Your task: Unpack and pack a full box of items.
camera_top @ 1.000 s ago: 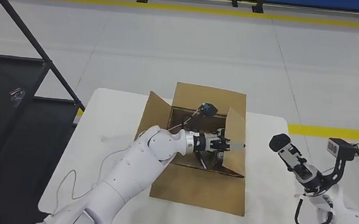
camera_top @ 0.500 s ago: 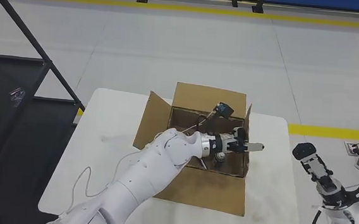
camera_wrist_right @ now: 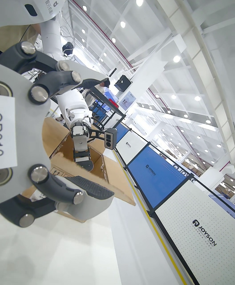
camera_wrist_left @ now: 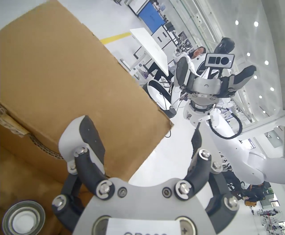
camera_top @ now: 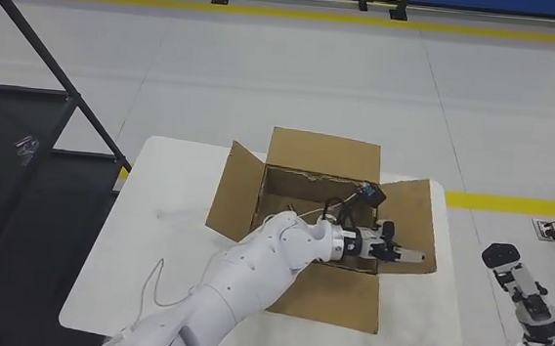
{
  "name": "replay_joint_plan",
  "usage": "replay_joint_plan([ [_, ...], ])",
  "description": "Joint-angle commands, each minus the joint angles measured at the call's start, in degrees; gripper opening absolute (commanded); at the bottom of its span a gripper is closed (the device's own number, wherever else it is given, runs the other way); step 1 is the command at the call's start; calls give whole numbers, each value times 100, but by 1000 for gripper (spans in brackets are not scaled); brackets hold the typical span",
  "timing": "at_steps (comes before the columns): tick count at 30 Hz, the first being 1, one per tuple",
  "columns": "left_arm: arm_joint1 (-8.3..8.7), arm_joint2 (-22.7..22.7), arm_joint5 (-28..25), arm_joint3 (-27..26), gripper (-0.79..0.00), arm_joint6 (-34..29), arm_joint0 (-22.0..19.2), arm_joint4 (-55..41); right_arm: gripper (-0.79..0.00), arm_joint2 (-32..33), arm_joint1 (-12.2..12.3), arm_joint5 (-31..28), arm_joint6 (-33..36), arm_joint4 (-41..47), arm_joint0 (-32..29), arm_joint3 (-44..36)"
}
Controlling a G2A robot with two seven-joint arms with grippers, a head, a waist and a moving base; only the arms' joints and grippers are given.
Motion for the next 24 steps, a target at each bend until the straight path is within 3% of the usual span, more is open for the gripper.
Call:
replay_joint_plan([
  [1,-88,44,35,135,0,9,-10,33,0,4,12,-29,7,51,-8,54],
  [16,-610,194,352,859,0,370,-216,416,0,-96,95,-19,46,86,75,179],
  [24,-792,168,617,1200,0,406,-297,523,0,-173,132,41,26,15,123,182],
])
